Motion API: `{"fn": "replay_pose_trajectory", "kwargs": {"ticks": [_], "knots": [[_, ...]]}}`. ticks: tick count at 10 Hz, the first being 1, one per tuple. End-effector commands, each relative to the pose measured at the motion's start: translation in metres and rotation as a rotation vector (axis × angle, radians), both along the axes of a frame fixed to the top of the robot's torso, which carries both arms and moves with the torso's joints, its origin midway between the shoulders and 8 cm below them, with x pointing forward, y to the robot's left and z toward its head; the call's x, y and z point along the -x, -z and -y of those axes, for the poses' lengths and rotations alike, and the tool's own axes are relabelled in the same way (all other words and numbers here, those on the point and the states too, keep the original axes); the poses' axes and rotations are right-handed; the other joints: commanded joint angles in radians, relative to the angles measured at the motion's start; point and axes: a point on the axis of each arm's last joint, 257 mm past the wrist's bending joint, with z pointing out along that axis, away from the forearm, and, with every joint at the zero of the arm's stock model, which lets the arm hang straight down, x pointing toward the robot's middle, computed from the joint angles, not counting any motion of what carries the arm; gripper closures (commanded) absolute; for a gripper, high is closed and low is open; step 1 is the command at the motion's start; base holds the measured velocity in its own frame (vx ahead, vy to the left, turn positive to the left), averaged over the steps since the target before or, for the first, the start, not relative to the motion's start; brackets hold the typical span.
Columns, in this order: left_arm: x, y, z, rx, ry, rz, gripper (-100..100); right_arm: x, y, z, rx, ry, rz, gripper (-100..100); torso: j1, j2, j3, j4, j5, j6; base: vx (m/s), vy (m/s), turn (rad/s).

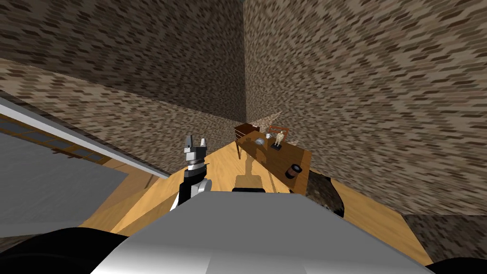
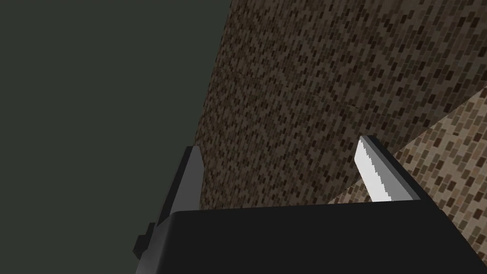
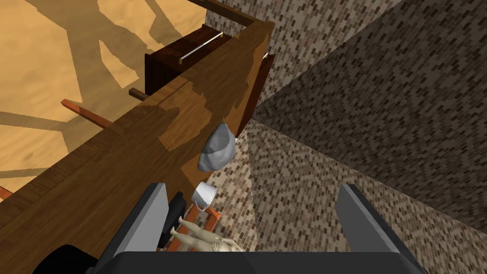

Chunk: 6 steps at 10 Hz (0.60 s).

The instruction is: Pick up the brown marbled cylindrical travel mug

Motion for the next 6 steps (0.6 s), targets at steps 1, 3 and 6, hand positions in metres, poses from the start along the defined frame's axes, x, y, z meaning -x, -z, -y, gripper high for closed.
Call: {"fn": "replay_pose_trajectory", "kwargs": {"ticks": [1, 3, 6], "knots": [[0.0, 0.0, 0.0, 0.0, 0.0, 0.0, 0, 0.034, 0.02, 0.004, 0.026, -0.027, -0.095, -100, 0.0, 0.0, 0.0, 0.0, 0.0, 0.0, 0.055, 0.049, 0.191], [0.0, 0.0, 0.0, 0.0, 0.0, 0.0, 0, 0.065, 0.038, 0.011, 0.048, -0.049, -0.176, -100, -0.001, 0.001, 0.0, 0.0, 0.0, 0.0, 0.059, 0.046, 0.14], [0.0, 0.0, 0.0, 0.0, 0.0, 0.0, 0, 0.1, 0.054, 0.025, 0.085, -0.087, -0.262, -100, 0.0, 0.0, 0.0, 0.0, 0.0, 0.0, 0.063, 0.047, 0.103]]}}
